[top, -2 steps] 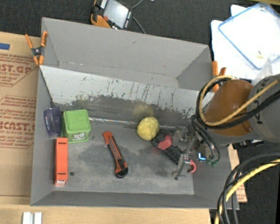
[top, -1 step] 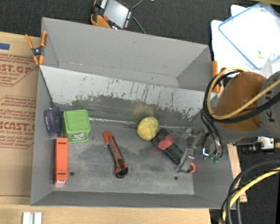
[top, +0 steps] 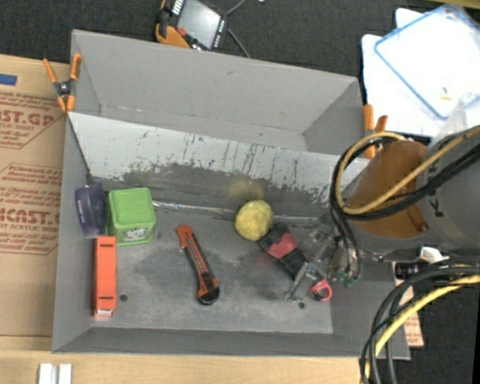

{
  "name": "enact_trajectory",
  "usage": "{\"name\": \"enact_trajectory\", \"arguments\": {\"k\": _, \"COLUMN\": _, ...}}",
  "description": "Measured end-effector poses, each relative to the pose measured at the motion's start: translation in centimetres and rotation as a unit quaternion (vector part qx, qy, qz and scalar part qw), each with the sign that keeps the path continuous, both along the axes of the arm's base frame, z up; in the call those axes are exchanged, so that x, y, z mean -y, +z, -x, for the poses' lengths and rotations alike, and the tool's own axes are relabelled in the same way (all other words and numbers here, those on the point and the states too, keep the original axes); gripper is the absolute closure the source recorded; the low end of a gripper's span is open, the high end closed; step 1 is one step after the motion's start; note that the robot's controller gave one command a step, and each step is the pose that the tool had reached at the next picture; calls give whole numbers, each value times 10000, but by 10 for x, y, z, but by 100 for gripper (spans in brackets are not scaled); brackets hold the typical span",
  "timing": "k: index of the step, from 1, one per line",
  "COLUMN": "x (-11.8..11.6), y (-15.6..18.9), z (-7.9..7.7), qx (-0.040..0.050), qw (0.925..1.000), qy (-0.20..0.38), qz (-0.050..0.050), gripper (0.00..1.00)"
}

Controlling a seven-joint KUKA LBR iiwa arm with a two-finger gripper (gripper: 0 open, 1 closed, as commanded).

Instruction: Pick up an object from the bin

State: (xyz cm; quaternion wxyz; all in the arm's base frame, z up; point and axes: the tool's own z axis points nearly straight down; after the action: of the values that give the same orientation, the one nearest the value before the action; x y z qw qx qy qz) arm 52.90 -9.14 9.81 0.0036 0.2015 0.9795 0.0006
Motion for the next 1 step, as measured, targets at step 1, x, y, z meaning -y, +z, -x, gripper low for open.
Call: {"name": "enact_trajectory", "arguments": {"k": 1, "x": 6, "y": -30, "z": 6, "qx": 39, "qw": 9992, "qy": -386, "qz": -2, "gripper": 0}}
